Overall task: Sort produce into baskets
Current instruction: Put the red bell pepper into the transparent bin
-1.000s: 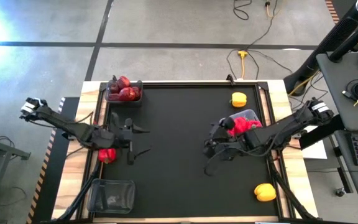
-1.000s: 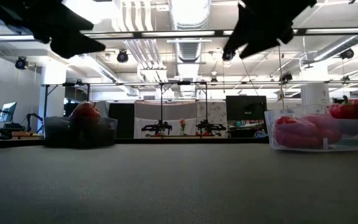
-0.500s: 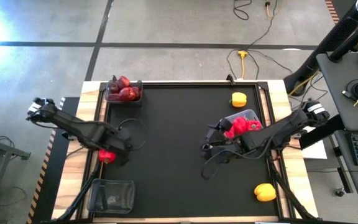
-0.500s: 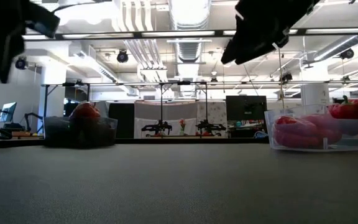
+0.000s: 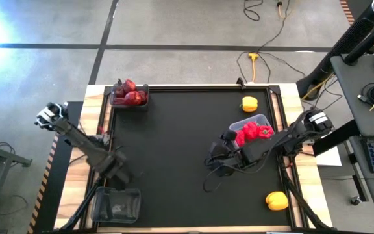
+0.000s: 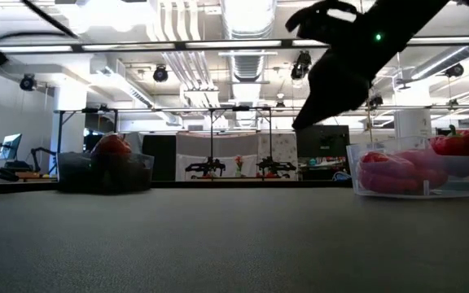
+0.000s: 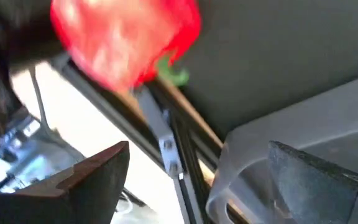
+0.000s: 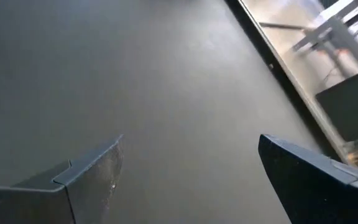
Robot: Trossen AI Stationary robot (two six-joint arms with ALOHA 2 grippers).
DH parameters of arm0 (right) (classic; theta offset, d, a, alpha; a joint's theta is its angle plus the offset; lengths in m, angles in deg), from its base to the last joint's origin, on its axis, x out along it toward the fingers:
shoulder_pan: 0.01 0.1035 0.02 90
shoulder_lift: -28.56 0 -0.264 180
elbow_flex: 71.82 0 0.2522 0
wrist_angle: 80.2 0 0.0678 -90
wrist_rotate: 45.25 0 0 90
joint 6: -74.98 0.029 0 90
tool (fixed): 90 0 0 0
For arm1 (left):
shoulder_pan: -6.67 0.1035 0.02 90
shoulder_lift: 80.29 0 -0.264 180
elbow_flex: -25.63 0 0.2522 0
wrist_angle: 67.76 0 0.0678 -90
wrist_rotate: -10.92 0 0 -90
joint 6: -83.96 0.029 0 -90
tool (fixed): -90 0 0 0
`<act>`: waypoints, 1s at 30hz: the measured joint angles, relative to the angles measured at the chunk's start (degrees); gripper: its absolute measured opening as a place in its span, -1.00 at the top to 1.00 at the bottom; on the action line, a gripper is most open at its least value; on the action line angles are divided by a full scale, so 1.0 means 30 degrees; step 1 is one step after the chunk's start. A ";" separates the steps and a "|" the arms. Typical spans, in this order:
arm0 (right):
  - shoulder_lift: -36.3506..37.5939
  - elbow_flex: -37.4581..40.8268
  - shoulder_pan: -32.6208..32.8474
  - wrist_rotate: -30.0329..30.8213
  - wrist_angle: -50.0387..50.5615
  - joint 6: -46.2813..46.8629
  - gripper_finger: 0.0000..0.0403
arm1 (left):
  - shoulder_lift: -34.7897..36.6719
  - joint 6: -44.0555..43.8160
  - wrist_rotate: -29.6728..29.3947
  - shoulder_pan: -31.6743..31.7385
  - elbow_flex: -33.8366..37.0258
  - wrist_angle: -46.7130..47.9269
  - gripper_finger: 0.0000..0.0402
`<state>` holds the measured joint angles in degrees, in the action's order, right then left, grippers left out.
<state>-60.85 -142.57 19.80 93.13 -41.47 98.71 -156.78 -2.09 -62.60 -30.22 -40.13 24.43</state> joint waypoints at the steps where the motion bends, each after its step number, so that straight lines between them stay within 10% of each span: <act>1: -0.0134 0.0000 -0.0021 0.0235 0.0007 -0.0301 -0.79 | 0.0031 -0.1468 0.0003 -0.0758 -0.0028 -0.0063 -0.79; 10: -0.0441 0.0008 -0.0020 0.1750 0.0139 -0.1115 -0.79 | 0.0658 -1.5660 -0.4886 -0.7331 0.0130 0.0990 -0.79; 30: 0.0730 -0.1140 -0.0021 0.0078 -0.0007 -0.1279 -0.79 | -0.0049 -1.5774 -0.7192 -0.5690 0.3419 -0.0422 -0.79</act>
<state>-58.66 -145.99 19.74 93.36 -41.49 94.88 -156.92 -49.41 -84.18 -47.29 -29.87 23.16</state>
